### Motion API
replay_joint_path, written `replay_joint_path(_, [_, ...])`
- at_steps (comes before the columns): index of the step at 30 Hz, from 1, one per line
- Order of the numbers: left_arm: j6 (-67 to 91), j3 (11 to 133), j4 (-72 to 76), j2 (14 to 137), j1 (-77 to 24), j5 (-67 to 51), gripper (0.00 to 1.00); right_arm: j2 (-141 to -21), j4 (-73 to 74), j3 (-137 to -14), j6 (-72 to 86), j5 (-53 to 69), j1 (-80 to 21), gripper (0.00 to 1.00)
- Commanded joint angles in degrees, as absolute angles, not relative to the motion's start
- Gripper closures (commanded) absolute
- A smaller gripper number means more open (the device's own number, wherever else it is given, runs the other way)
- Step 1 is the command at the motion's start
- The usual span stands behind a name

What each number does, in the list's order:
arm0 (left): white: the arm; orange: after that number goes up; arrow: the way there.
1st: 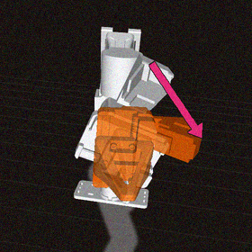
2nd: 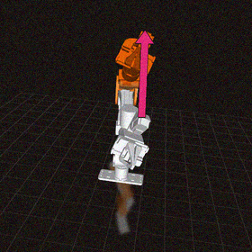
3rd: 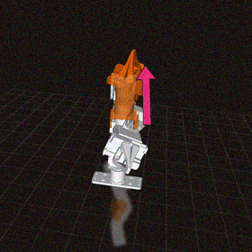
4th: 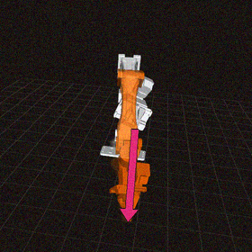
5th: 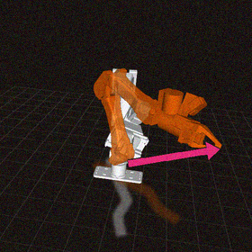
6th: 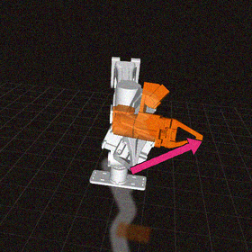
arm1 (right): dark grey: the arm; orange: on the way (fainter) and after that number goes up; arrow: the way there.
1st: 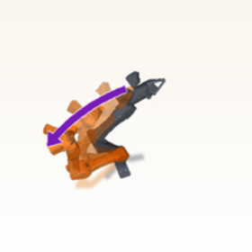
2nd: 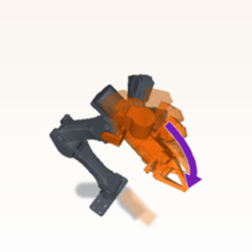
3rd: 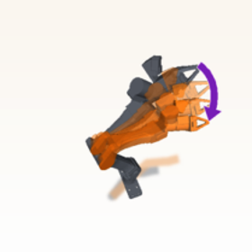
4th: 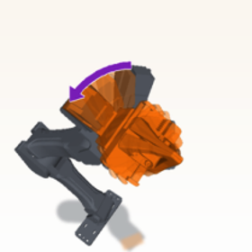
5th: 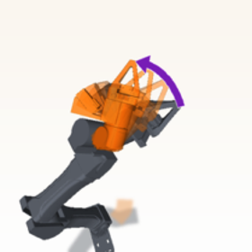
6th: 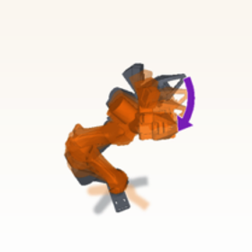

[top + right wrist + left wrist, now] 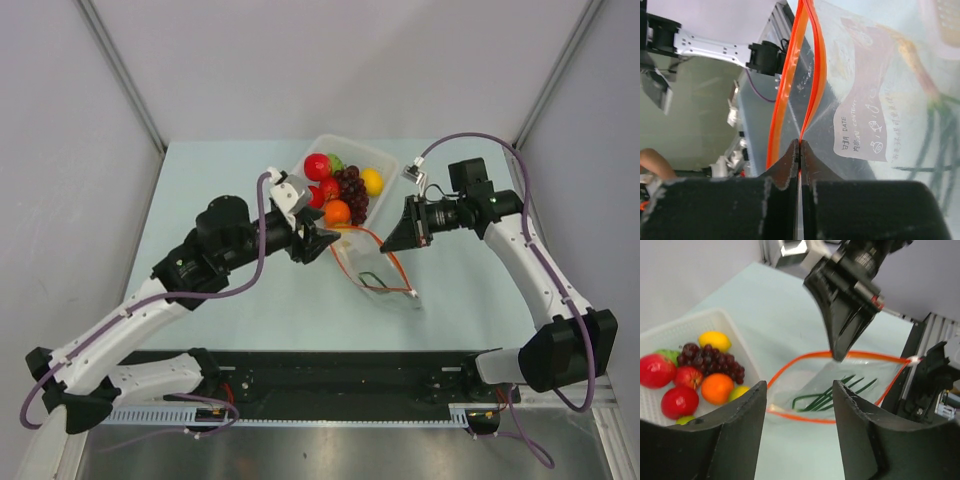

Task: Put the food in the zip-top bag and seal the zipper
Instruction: Pick up the fake fruit from the bin.

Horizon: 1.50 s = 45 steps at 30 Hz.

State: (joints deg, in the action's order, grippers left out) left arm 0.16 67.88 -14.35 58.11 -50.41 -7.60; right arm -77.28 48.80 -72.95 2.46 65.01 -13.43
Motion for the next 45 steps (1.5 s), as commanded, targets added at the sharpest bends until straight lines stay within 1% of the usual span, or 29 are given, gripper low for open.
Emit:
replay_joint_path(1, [1.8,70.5,-21.5,58.4,-44.0,-15.2,0.37,-75.0,54.3,-78.0,-4.4,61.0,-13.3,1.0])
replay_joint_path(2, [2.2,71.1,-22.7,59.2,-42.6,-15.8,0.31,-74.6,54.5,-78.1,-4.7,56.8,-12.7,1.0])
replay_joint_path(4, [1.1,73.7,-24.5,62.4,-40.1,-15.5,0.25,-73.6,54.7,-77.8,-5.1,51.6,-11.9,1.0])
replay_joint_path(5, [0.3,75.1,-25.7,63.9,-39.7,-14.7,0.21,-73.2,54.7,-77.6,-5.1,46.5,-11.4,1.0])
replay_joint_path(6, [0.2,78.2,-26.7,67.5,-38.8,-14.2,0.17,-73.0,54.7,-77.5,-5.3,44.7,-10.9,1.0])
replay_joint_path(8, [-2.7,81.0,-29.5,70.9,-37.6,-14.5,0.06,-72.1,55.2,-77.5,-4.9,42.1,-9.7,1.0])
replay_joint_path(10, [-4.1,85.8,-31.3,77.0,-35.7,-15.3,0.0,-71.1,55.4,-77.4,-4.1,42.8,-6.4,1.0])
replay_joint_path(12, [-5.3,90.8,-33.0,81.5,-34.4,-15.4,0.0,-69.4,55.3,-77.6,-3.8,42.9,-4.1,1.0])
replay_joint_path(14, [-5.7,94.3,-34.3,88.2,-33.7,-15.8,0.0,-68.4,55.3,-77.5,-3.6,41.6,-3.3,1.0])
replay_joint_path(18, [-7.2,105.9,-37.2,100.8,-32.8,-15.8,0.0,-66.5,55.1,-77.9,-2.3,40.4,-2.5,1.0])
replay_joint_path(19, [-7.9,107.1,-37.8,102.7,-32.8,-15.6,0.0,-66.3,55.0,-77.9,-2.0,40.3,-2.4,1.0])
replay_joint_path(20, [-7.7,107.7,-37.4,106.0,-32.6,-15.0,0.02,-66.1,54.9,-77.9,-1.6,39.6,-2.4,1.0])
replay_joint_path(23, [-6.0,107.5,-36.0,110.0,-32.3,-13.5,0.06,-65.5,54.8,-77.5,-0.9,37.6,-2.1,1.0])
replay_joint_path(25, [-3.7,107.0,-36.3,111.8,-32.3,-12.3,0.06,-64.9,54.8,-77.0,-0.5,37.6,-1.7,1.0])
replay_joint_path(26, [-2.9,105.7,-36.2,112.8,-32.3,-11.5,0.08,-64.8,54.7,-76.7,-0.3,37.6,-1.6,1.0])
replay_joint_path(32, [2.5,99.2,-30.2,114.7,-32.3,-7.2,0.09,-64.8,51.5,-72.0,2.6,39.4,-1.6,1.0])
replay_joint_path(41, [5.8,100.7,-28.6,121.2,-32.3,-4.6,0.08,-66.2,43.7,-66.6,9.0,43.0,-2.2,1.0])
replay_joint_path(45, [6.9,102.3,-28.2,123.3,-32.3,-4.7,0.08,-67.4,41.4,-66.5,9.5,44.5,-3.8,1.0])
